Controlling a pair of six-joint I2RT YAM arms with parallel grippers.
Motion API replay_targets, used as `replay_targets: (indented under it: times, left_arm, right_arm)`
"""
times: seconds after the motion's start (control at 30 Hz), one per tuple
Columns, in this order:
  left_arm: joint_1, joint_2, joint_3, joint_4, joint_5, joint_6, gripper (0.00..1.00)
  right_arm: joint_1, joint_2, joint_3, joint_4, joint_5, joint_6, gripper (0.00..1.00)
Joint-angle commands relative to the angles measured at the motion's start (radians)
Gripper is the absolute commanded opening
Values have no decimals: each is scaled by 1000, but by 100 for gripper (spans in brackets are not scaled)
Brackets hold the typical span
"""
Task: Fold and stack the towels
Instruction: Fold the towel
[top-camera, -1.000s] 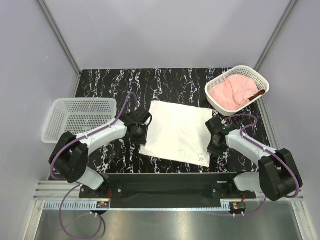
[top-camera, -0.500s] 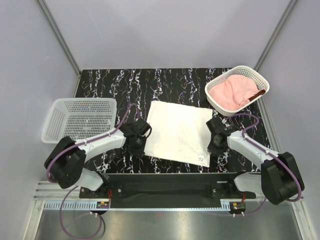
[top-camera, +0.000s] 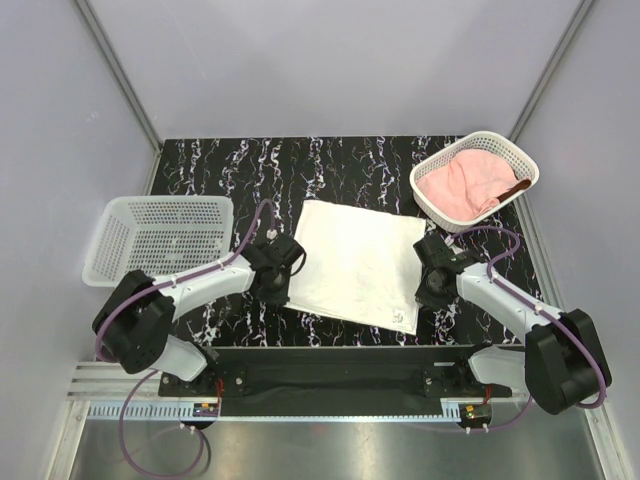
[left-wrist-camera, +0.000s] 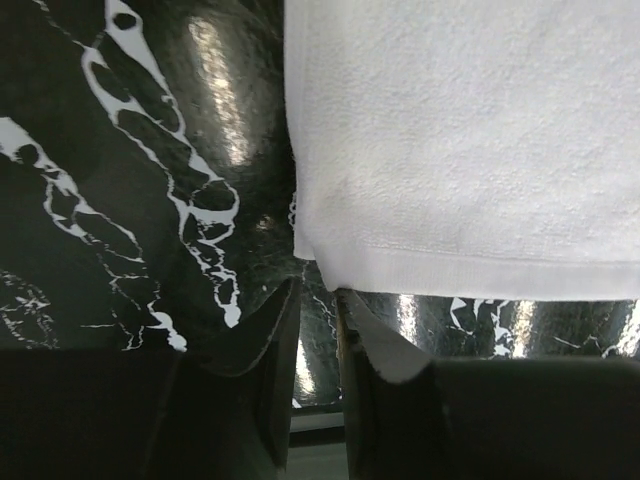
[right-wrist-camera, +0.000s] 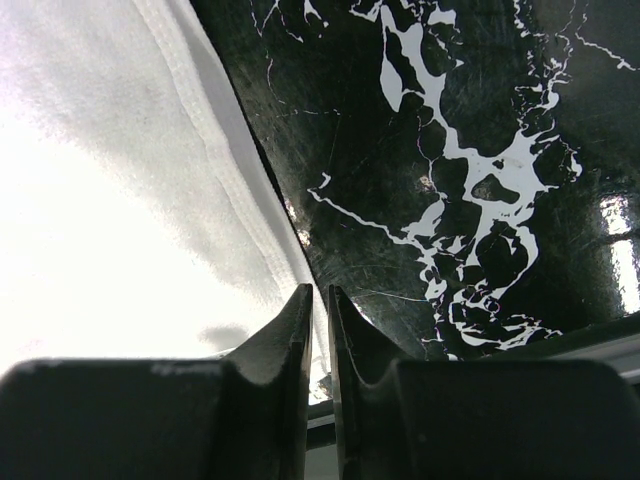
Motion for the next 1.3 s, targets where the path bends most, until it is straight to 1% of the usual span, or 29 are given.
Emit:
replay_targets:
  times: [0.0, 0.43, 0.53, 0.57, 0.7, 0.73, 0.87, 0.9, 1.03, 1.17, 1.27]
  left_arm:
    - [-1, -11, 43, -30, -114, -30, 26]
    - [-1, -76, 76, -112, -214, -53, 37]
    - [-1, -75, 75, -75, -184, -36, 38]
    - [-3, -75, 73, -57, -121, -18, 38]
    - [-12, -83, 37, 49, 11, -17, 36]
    - [-14, -86, 15, 60, 19, -18, 36]
    - [-17, -72, -17, 59, 34, -16, 26]
    - [-17, -67, -20, 57, 31, -21, 23]
    - [-17, -17, -23, 50, -13, -39, 17]
    - [-18, 3, 21, 11, -102, -54, 17]
    - [-17, 3, 52, -29, -175, -54, 20]
  right_arm:
    - [3, -26, 11, 21, 23, -1, 18]
    - [3, -26, 11, 26, 21, -4, 18]
    - [3, -24, 11, 28, 20, -4, 18]
    - [3, -22, 11, 28, 20, -7, 18]
    - [3, -27, 11, 26, 20, -6, 18]
    - [3, -29, 10, 28, 16, -6, 18]
    - [3, -30, 10, 28, 15, -7, 18]
    - [3, -30, 10, 29, 15, -9, 18]
    - [3, -36, 10, 32, 15, -7, 18]
    - [3, -44, 8, 29, 18, -7, 18]
    - [3, -58, 5, 24, 20, -7, 18]
